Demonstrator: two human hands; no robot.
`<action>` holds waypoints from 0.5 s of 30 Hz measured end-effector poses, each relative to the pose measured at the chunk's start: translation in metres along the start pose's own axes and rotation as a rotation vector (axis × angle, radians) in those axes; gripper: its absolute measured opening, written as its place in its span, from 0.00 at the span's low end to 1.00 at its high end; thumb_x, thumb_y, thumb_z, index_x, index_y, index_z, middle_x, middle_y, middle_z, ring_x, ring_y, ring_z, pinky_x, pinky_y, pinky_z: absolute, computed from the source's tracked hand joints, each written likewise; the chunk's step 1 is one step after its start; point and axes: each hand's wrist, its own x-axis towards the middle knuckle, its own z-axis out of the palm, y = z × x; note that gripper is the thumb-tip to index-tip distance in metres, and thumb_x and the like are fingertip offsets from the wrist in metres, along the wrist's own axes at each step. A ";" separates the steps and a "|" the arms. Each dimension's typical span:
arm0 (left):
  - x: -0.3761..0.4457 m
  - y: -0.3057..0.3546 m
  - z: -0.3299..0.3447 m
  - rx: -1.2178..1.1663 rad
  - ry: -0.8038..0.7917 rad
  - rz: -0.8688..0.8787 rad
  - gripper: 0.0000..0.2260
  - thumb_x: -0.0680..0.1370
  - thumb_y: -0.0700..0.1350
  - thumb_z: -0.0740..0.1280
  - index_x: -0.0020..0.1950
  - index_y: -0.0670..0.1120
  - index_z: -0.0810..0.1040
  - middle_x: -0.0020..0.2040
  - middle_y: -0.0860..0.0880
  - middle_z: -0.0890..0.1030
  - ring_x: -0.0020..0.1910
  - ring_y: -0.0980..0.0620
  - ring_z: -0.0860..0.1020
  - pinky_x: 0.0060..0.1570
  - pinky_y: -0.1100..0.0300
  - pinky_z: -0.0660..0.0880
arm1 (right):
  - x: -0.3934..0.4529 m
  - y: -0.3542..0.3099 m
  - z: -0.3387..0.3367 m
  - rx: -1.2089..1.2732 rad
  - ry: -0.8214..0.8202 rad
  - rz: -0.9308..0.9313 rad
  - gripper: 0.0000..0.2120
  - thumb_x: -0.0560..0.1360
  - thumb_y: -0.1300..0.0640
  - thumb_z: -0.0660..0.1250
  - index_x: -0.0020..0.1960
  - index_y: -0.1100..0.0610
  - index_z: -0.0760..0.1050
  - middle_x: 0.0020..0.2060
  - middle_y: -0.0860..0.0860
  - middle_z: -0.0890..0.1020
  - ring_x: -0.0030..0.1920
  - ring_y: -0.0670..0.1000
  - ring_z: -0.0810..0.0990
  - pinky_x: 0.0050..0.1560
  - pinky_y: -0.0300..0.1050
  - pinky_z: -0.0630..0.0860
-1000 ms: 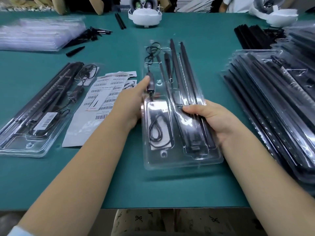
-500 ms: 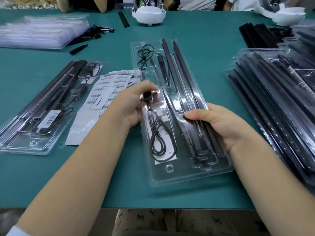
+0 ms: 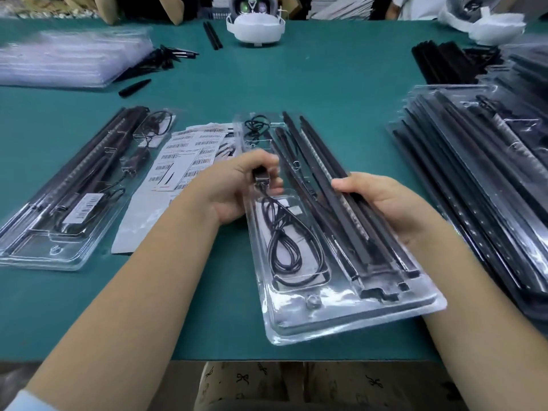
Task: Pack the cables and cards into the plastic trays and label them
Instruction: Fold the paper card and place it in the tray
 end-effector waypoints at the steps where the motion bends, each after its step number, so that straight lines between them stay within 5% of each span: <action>1: 0.000 0.002 -0.001 0.018 0.008 0.033 0.11 0.69 0.47 0.70 0.45 0.41 0.75 0.34 0.48 0.81 0.33 0.51 0.81 0.36 0.58 0.81 | -0.001 -0.001 -0.001 -0.026 0.013 -0.009 0.12 0.67 0.56 0.67 0.47 0.62 0.76 0.32 0.56 0.83 0.28 0.51 0.82 0.28 0.41 0.78; 3: 0.003 0.007 -0.007 -0.009 0.129 0.125 0.14 0.72 0.51 0.68 0.50 0.42 0.76 0.39 0.47 0.83 0.39 0.48 0.83 0.40 0.55 0.80 | -0.004 0.000 -0.004 -0.048 -0.010 -0.026 0.15 0.66 0.58 0.66 0.52 0.63 0.76 0.37 0.58 0.83 0.31 0.51 0.83 0.31 0.42 0.80; 8: 0.000 0.025 -0.034 -0.177 0.266 0.151 0.09 0.74 0.51 0.65 0.43 0.45 0.76 0.37 0.49 0.79 0.38 0.49 0.77 0.46 0.55 0.77 | -0.011 0.004 -0.001 -0.130 -0.174 -0.092 0.24 0.68 0.63 0.69 0.64 0.60 0.73 0.57 0.63 0.80 0.47 0.56 0.80 0.49 0.45 0.80; 15: -0.007 0.030 -0.040 -0.275 0.386 0.250 0.07 0.75 0.43 0.64 0.50 0.41 0.72 0.37 0.46 0.79 0.36 0.48 0.81 0.34 0.57 0.79 | -0.023 0.001 0.003 -0.068 -0.272 -0.071 0.25 0.68 0.65 0.64 0.66 0.60 0.70 0.45 0.56 0.83 0.34 0.50 0.82 0.30 0.41 0.78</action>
